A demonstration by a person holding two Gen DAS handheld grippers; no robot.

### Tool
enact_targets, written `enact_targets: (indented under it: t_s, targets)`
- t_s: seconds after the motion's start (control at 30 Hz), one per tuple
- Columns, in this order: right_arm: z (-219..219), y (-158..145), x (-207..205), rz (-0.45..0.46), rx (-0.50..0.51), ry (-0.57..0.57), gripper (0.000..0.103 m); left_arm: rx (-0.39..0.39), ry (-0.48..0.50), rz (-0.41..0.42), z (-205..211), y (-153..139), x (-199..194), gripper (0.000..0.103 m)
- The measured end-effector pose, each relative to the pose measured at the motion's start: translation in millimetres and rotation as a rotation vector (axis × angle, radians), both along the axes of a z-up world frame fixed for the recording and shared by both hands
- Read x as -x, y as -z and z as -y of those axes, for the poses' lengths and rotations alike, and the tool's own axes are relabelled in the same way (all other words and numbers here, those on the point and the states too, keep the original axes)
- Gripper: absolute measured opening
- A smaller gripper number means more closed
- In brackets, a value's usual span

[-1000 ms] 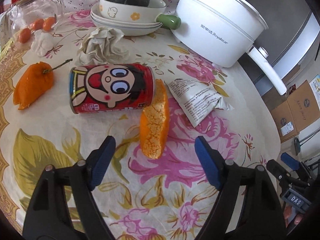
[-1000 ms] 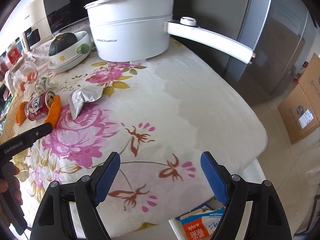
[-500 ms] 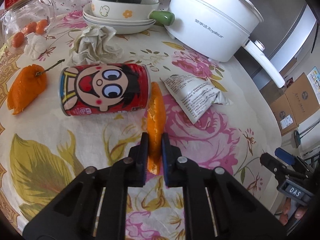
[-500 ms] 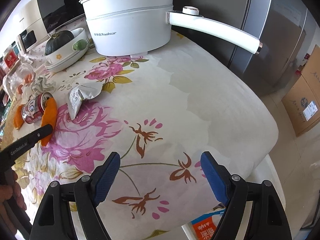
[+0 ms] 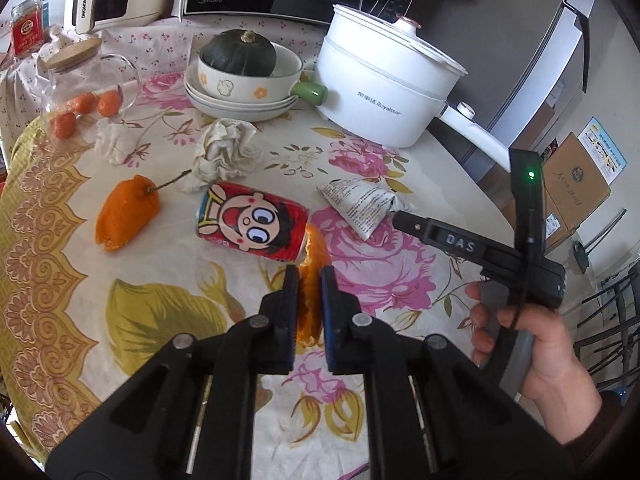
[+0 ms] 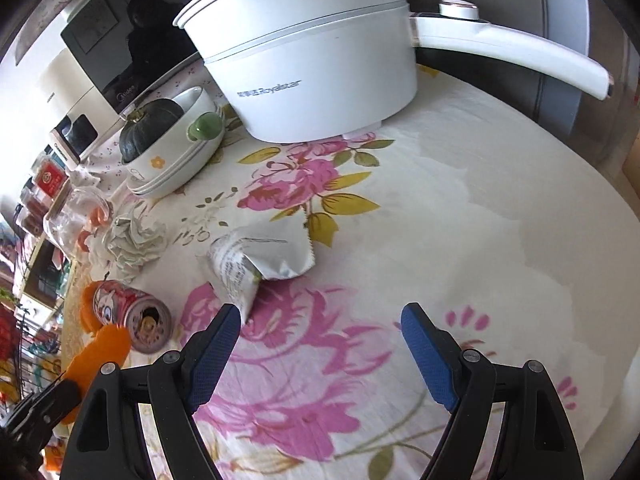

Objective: Collect trash
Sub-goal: 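Grasp the white crumpled wrapper with the right gripper while the left gripper holds the peel, then carry both items over the white bin and open the left gripper to drop the peel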

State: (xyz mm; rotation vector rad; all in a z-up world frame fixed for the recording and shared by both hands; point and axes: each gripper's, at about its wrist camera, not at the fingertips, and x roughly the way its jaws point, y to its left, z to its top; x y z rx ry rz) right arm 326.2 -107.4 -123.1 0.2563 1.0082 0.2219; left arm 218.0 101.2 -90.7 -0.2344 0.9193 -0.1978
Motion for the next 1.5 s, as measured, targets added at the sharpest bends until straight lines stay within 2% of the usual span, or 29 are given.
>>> enact_targets:
  t_s: [0.2,0.23,0.3,0.37,0.4,0.43,0.47,0.6,0.8,1.2,1.5]
  targets:
    - [-17.7,8.0,-23.4,0.020,-0.074,0.036,0.081,-0.027,-0.015,0.003,-17.9,-2.7,4.5,0.012]
    - [-20.2,8.3,-26.5,0.020,-0.072,0.043,0.075,-0.025,-0.020,0.005,-21.4,-3.4,4.6,0.012]
    - [-24.5,8.3,-31.3,0.014,-0.078,0.041,0.057,-0.019,-0.028,0.006,-25.3,-4.3,5.1,0.012]
    - [-25.5,6.9,-31.9,0.013,-0.115,0.032,0.046,-0.011,-0.031,0.005,-28.1,-5.4,5.7,0.012]
    - [-26.5,4.5,-29.7,0.021,-0.124,0.023,0.045,-0.008,-0.029,0.004,-28.9,-5.3,5.9,0.011]
    - [-27.2,2.3,-27.0,0.030,-0.122,0.010,0.033,-0.004,-0.027,0.003,-29.1,-4.8,6.5,0.011]
    - [-28.3,-0.5,-23.3,0.035,-0.114,-0.011,0.029,-0.001,-0.024,0.002,-28.7,-4.7,7.1,0.011]
    - [-27.2,-14.6,-0.5,0.064,-0.052,-0.080,0.027,0.029,0.005,-0.002,-23.3,-6.6,11.5,0.011]
    - [-0.3,-41.6,45.0,0.103,-0.002,-0.133,0.025,0.060,0.048,0.014,-9.7,-17.3,23.0,0.011]
    - [70.7,-80.4,130.0,0.145,0.093,-0.127,0.024,-0.053,0.166,0.043,52.0,-23.9,39.2,0.011]
    - [111.8,-88.1,175.4,0.139,0.120,-0.054,0.024,-0.078,0.225,0.062,95.4,-28.3,45.4,0.011]
